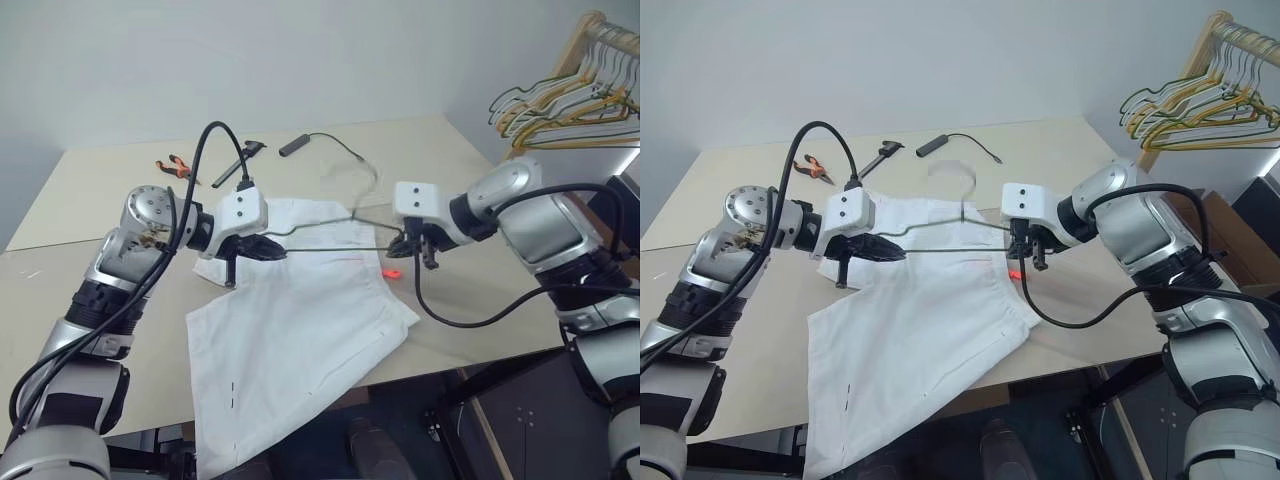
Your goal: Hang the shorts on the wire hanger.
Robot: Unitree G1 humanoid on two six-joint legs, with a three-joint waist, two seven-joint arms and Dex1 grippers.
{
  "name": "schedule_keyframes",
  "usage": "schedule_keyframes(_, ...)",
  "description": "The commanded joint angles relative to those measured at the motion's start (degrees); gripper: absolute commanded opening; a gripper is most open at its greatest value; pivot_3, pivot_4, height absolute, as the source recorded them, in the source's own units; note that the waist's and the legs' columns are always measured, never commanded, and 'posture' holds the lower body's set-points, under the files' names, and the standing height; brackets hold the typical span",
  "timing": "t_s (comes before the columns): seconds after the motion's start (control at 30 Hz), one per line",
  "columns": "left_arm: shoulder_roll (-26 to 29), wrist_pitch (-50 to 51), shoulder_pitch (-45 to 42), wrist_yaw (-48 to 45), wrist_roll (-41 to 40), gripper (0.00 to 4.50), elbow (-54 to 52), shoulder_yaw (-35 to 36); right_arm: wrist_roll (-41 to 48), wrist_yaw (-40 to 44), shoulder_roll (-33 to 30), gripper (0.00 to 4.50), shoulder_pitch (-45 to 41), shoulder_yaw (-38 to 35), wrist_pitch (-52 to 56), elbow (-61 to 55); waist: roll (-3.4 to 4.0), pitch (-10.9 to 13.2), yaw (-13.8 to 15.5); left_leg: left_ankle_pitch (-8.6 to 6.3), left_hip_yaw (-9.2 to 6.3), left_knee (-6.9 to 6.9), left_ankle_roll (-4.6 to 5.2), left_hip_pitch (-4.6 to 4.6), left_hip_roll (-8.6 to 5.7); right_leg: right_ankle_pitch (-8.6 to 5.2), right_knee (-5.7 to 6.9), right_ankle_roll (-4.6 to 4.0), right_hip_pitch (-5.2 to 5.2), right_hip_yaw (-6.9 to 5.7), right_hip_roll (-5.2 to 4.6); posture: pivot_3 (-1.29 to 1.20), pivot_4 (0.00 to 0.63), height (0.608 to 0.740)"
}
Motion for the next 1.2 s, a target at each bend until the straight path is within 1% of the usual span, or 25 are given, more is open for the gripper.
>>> schedule_keyframes(0.03, 0.3, -0.3, -0.6, -0.4, -1.2, 0.0, -2.5, 1.5, -0.3, 0.4, -0.4, 0.06, -0.2, -2.2, -0.7, -1.0, 0.0, 0.0, 0.0, 0.0, -0.01, 0.0, 0.0, 0.0, 0.0, 0.0, 0.0, 0.0, 0.0, 0.0, 0.0, -0.12, 0.05, 0.74)
schedule_keyframes(0.17, -0.7, -8.2, 1.6, -0.7, -3.0, 0.0, -1.3, 4.1, 0.3, 0.9, -0.8, 0.06, 0.7, -3.2, -0.5, -1.6, 0.0, 0.0, 0.0, 0.0, -0.01, 0.0, 0.0, 0.0, 0.0, 0.0, -0.01, 0.0, 0.01, -0.01, 0.0, -0.12, 0.05, 0.74)
schedule_keyframes(0.23, -0.8, -10.2, 2.4, -1.5, -3.8, 0.0, -0.4, 5.0, 1.1, 1.4, -1.5, 0.06, 1.6, -4.1, 0.2, -2.8, 0.01, 0.0, 0.1, 0.0, -0.01, 0.0, 0.0, 0.01, 0.01, 0.0, 0.0, 0.0, 0.01, -0.01, 0.0, -0.12, 0.058, 0.74)
schedule_keyframes(0.37, -0.7, -8.7, 1.1, -4.7, -7.8, 1.01, 3.9, 7.4, 4.7, 3.2, -4.4, 0.0, 6.0, -7.4, 2.3, -6.9, 0.01, 0.0, 0.5, 0.0, -0.03, 0.02, 0.0, -0.02, -0.01, 0.0, -0.01, 0.0, 0.02, -0.03, -0.02, -0.12, 0.065, 0.74)
schedule_keyframes(0.43, -0.6, -8.5, 0.0, -2.3, -7.3, 1.62, 7.0, 8.7, 7.0, 3.1, -6.2, 0.0, 9.0, -9.9, 5.6, -9.3, 0.02, 0.0, 0.9, 0.0, -0.05, 0.03, 0.0, -0.03, 0.0, 0.0, -0.03, 0.0, 0.03, -0.07, -0.02, -0.12, 0.069, 0.74)
schedule_keyframes(0.47, -0.3, -9.0, -0.1, -1.2, -6.6, 2.02, 8.1, 9.1, 7.9, 2.8, -6.9, 0.0, 10.3, -11.0, 7.1, -10.4, 0.02, 0.0, 1.1, 0.0, -0.06, 0.03, 0.0, -0.04, 0.0, 0.0, -0.03, 0.01, 0.03, -0.08, -0.02, -0.13, 0.071, 0.74)
schedule_keyframes(0.53, 0.9, -9.5, 0.7, -0.5, -6.4, 2.6, 9.0, 10.2, 9.7, 1.7, -8.5, 0.0, 13.5, -13.4, 10.1, -13.4, 0.05, 0.0, 1.3, 0.0, -0.03, 0.03, 0.0, -0.01, 0.0, -0.01, -0.03, 0.01, 0.03, -0.07, -0.01, -0.14, 0.076, 0.74)
schedule_keyframes(0.63, 3.3, -7.6, 4.3, 1.1, -8.0, 3.58, 8.1, 13.8, 13.8, -1.1, -11.3, 0.0, 21.2, -20.2, 17.0, -18.0, 0.1, 0.1, 1.4, -0.01, -0.03, 0.02, 0.01, 0.0, 0.04, -0.02, -0.02, 0.0, 0.03, -0.06, 0.03, -0.14, 0.086, 0.74)
schedule_keyframes(0.73, 3.9, -3.4, 9.5, 3.4, -11.7, 4.48, 2.0, 18.0, 17.0, -5.4, -13.0, 0.0, 30.0, -27.9, 23.5, -20.4, 0.11, 0.1, 1.6, -0.03, -0.02, 0.02, 0.04, 0.0, 0.04, -0.05, -0.01, 0.0, 0.03, -0.05, 0.02, -0.13, 0.099, 0.74)
schedule_keyframes(0.77, 3.3, -2.6, 12.4, 4.4, -14.0, 4.48, -2.3, 19.7, 18.2, -7.0, -13.0, 0.0, 33.3, -31.0, 27.2, -20.6, 0.1, 0.2, 1.9, -0.02, -0.02, 0.03, 0.04, -0.01, 0.04, -0.05, -0.02, 0.0, 0.05, -0.06, 0.02, -0.12, 0.102, 0.74)
schedule_keyframes(0.83, 2.4, -1.9, 16.4, 6.0, -16.7, 4.48, -8.3, 22.0, 20.2, -9.4, -12.9, 0.0, 37.5, -34.9, 31.7, -21.6, 0.1, 0.2, 2.6, -0.03, -0.01, 0.04, 0.03, -0.01, 0.05, -0.05, -0.03, 0.0, 0.09, -0.05, 0.0, -0.12, 0.105, 0.74)
schedule_keyframes(0.87, 3.0, 1.4, 18.4, 6.0, -18.9, 4.48, -12.2, 22.3, 21.3, -10.6, -12.5, 0.0, 39.9, -37.1, 35.1, -20.9, 0.08, 0.2, 3.0, -0.03, 0.01, 0.04, 0.03, -0.01, 0.04, -0.05, -0.04, 0.0, 0.09, -0.04, -0.01, -0.12, 0.107, 0.74)
schedule_keyframes(0.93, 3.9, 5.8, 21.5, 5.4, -22.5, 4.48, -18.0, 22.6, 23.5, -12.0, -13.0, 0.0, 41.6, -38.0, 43.5, -18.0, 0.09, 0.2, 3.5, -0.03, 0.03, 0.04, 0.03, 0.03, 0.06, -0.05, -0.04, 0.0, 0.13, -0.02, 0.03, -0.12, 0.111, 0.74)
schedule_keyframes(0.97, 3.8, 6.4, 22.6, 5.6, -23.7, 4.48, -19.7, 22.9, 24.1, -13.1, -12.7, 0.0, 42.6, -38.8, 44.8, -17.3, 0.09, 0.2, 3.7, -0.03, 0.04, 0.04, 0.03, 0.08, 0.06, -0.05, -0.03, -0.01, 0.17, -0.02, 0.03, -0.12, 0.111, 0.74)
schedule_keyframes(1.03, 3.1, 6.5, 23.6, 6.1, -25.4, 4.48, -21.8, 23.2, 25.6, -13.6, -12.9, 0.0, 42.9, -38.1, 47.1, -14.3, 0.08, 0.2, 4.0, -0.03, 0.1, 0.04, 0.03, 0.11, 0.05, -0.1, -0.07, 0.06, 0.21, -0.01, 0.04, -0.13, 0.114, 0.74)
schedule_keyframes(1.1, 2.8, 6.9, 24.1, 6.5, -26.6, 4.48, -23.1, 23.4, 26.9, -14.2, -12.6, 0.0, 43.3, -37.7, 48.0, -12.5, 0.09, 0.2, 4.1, -0.03, 0.14, 0.04, 0.03, 0.15, 0.06, -0.26, -0.11, 0.31, 0.25, 0.0, 0.05, -0.13, 0.116, 0.74)
schedule_keyframes(1.2, 3.3, 7.5, 24.7, 7.0, -27.1, 4.48, -24.2, 22.8, 28.2, -13.8, -13.5, 0.0, 44.6, -36.3, 46.2, -12.0, 0.12, 0.3, 4.1, -0.05, 0.16, 0.04, 0.05, 0.14, 0.06, -0.3, -0.15, 0.37, 0.25, 0.02, 0.07, -0.13, 0.118, 0.74)
